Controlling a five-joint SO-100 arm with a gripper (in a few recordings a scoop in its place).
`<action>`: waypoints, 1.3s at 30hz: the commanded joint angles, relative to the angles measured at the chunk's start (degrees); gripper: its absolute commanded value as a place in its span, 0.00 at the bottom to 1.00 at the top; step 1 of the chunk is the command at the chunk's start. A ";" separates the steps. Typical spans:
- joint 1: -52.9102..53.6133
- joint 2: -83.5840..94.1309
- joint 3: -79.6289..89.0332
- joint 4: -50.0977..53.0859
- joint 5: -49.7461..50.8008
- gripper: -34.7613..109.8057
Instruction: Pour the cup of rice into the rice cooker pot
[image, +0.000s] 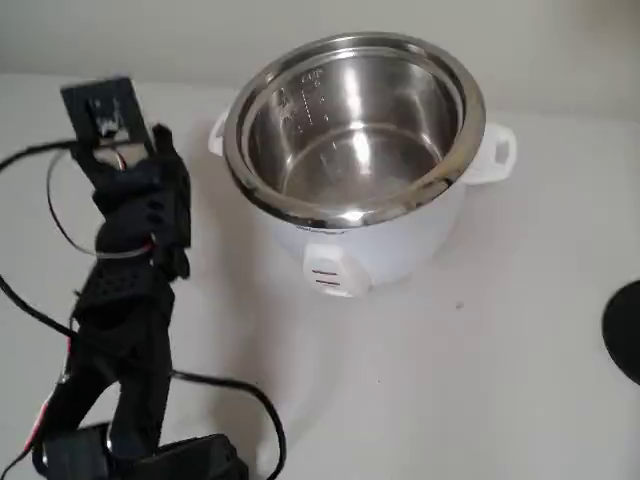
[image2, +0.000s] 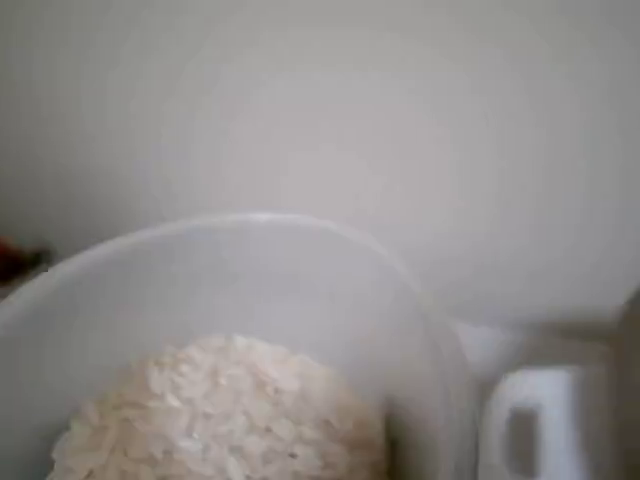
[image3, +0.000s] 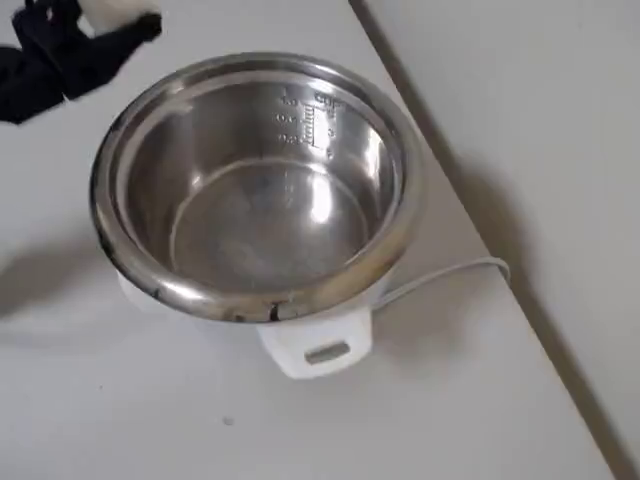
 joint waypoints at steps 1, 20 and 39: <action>5.27 5.62 -13.71 7.73 6.77 0.33; 20.39 -4.83 -35.86 29.88 56.25 0.33; 25.93 -14.41 -48.25 38.14 104.24 0.32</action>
